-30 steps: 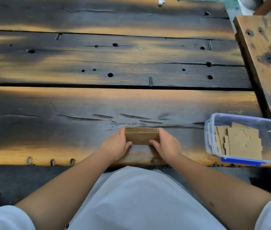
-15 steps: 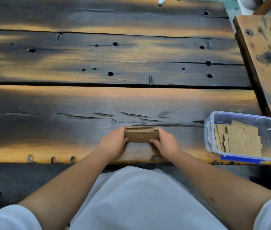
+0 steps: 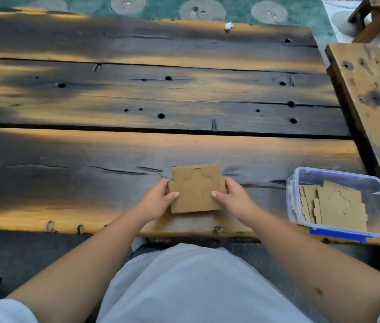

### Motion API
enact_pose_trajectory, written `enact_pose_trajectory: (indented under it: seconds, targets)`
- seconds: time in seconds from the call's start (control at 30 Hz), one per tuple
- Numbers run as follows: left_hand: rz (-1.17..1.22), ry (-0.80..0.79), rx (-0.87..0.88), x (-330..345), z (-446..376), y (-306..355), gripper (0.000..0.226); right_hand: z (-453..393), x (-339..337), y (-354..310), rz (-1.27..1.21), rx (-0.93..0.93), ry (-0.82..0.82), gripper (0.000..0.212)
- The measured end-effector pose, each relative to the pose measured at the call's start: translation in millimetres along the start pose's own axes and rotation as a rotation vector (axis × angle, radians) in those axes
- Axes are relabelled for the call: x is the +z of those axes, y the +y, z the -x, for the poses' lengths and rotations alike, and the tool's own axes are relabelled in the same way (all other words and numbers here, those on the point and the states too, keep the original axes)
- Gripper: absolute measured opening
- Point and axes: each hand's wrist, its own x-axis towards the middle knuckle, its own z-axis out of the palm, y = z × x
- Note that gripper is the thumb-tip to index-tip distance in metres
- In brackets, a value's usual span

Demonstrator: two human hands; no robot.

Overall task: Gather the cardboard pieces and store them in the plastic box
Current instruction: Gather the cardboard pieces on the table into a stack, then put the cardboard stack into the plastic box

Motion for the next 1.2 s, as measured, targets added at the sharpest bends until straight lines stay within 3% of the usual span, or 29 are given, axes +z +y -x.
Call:
enact_pose_trajectory:
  seconds: [0.2,0.33,0.73,1.2]
  targets:
    - [0.340,0.082,-0.053,0.7,16.6,12.6,0.019,11.1,3.1,-11.2,-0.152,0.009,-0.012,0.019]
    - [0.435,0.084,-0.038,4.2,29.8,20.8,0.023,18.9,6.5,-14.2,-0.174,0.014,-0.010,0.018]
    - [0.413,0.128,-0.100,-1.1,40.4,14.4,0.024,33.5,20.5,-22.3,-0.161,0.002,0.023,0.017]
    - [0.278,0.027,-0.123,-6.3,26.1,15.3,0.022,47.5,28.1,-21.5,-0.057,0.092,0.219,0.013]
